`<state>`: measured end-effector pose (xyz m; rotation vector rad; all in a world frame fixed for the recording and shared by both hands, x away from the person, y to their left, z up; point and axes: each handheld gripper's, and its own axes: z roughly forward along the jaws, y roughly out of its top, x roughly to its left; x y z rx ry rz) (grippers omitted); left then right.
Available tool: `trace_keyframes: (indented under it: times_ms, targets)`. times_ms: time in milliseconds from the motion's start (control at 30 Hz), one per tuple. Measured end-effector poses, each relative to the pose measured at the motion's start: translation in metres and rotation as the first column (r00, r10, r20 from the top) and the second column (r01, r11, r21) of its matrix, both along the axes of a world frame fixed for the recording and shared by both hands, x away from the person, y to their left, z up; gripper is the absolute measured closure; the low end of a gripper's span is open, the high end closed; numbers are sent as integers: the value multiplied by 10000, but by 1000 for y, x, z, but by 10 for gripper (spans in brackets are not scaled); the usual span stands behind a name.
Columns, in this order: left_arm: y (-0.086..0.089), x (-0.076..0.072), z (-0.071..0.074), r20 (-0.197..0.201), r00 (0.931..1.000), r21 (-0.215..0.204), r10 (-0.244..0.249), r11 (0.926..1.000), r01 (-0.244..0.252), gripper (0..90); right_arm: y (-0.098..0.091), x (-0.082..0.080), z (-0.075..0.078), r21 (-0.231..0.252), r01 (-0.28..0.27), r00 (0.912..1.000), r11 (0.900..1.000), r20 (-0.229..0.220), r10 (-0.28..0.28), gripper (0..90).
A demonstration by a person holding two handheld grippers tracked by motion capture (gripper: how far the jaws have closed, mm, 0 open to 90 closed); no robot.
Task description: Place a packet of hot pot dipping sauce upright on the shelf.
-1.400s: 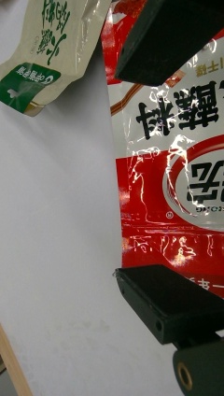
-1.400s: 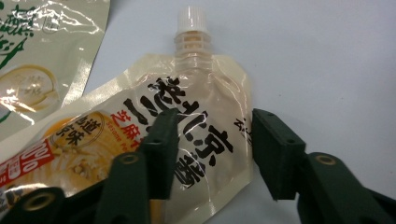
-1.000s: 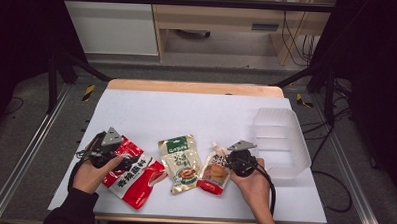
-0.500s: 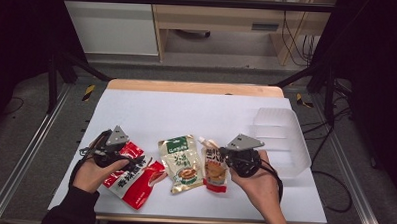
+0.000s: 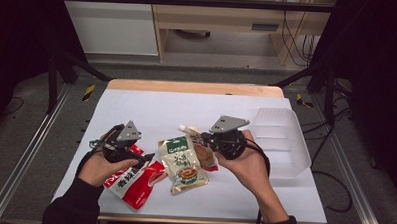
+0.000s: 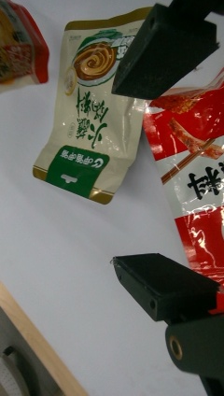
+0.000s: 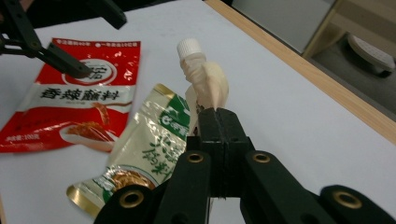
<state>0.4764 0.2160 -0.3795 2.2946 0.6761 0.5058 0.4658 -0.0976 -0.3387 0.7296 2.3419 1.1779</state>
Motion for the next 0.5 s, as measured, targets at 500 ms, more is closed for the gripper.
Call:
trace_keyframes:
  times_ms: [500]
  targets:
    - [-23,11,33,323,9942,-215,-1023,9944,1031,287,48,4,5,465,-1423,9892,9887,-286,1437,900]
